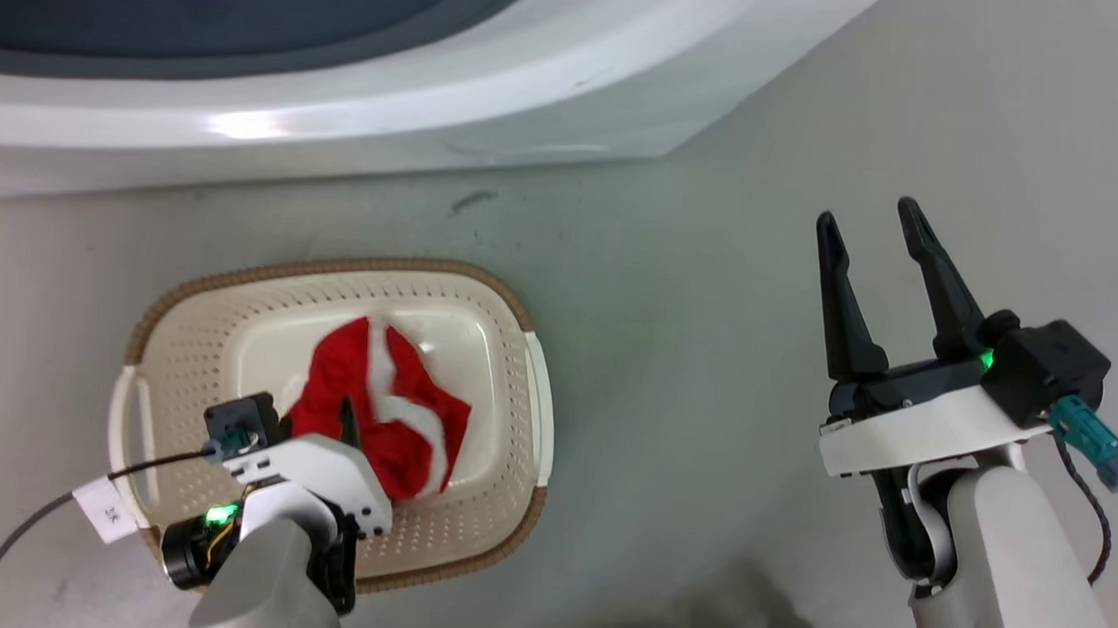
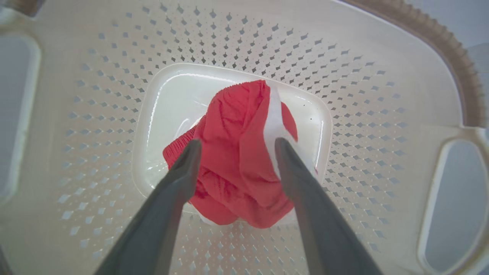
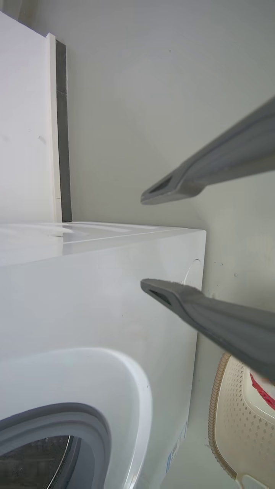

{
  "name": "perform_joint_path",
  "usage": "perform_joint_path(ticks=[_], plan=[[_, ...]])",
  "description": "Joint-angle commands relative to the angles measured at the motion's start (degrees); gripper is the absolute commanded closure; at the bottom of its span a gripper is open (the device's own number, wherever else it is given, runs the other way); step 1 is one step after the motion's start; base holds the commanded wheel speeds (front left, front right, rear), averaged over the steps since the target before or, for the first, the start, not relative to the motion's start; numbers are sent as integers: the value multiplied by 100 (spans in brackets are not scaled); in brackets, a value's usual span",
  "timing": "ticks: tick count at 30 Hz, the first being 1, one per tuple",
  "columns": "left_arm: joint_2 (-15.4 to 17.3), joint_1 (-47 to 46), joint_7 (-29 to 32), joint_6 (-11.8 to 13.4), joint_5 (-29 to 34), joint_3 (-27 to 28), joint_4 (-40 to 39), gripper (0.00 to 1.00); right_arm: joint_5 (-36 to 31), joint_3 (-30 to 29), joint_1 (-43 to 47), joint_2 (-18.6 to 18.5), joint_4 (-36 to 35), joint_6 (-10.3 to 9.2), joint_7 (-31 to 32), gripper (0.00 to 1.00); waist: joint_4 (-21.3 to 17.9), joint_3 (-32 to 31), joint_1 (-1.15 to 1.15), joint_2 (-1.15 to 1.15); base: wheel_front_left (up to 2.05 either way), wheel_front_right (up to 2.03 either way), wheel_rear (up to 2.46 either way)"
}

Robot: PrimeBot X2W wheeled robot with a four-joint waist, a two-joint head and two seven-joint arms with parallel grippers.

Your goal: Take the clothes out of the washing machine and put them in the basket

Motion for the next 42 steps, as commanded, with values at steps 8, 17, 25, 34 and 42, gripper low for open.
perform_joint_path(ticks=[8, 17, 25, 34, 42], plan=[[-9, 704, -14, -270, 121, -132, -621, 0, -90, -199, 486, 4, 75, -3, -25, 0, 368, -1330, -1, 0, 0, 0, 0], [-10, 1383, -15, -181, 82, -638, -1972, 0, -186, -450, 1021, 5, -65, -3, 85, 0, 637, -2144, -1, 0, 0, 0, 0], [-8, 1773, -14, 101, 516, -771, -3509, 0, -225, -603, 1349, 5, -343, -3, 275, 0, 812, -2568, -1, 0, 0, 0, 0], [-9, 1727, -15, 208, 959, -761, -4748, 0, -197, -691, 1558, 5, -625, -4, 434, 0, 930, -2744, -1, 0, 0, 0, 0], [36, 773, -15, 26, 1245, -631, -4543, 0, -192, -614, 1405, 5, -869, -3, 527, 0, 867, -2343, -1, 0, 0, 0, 0]])
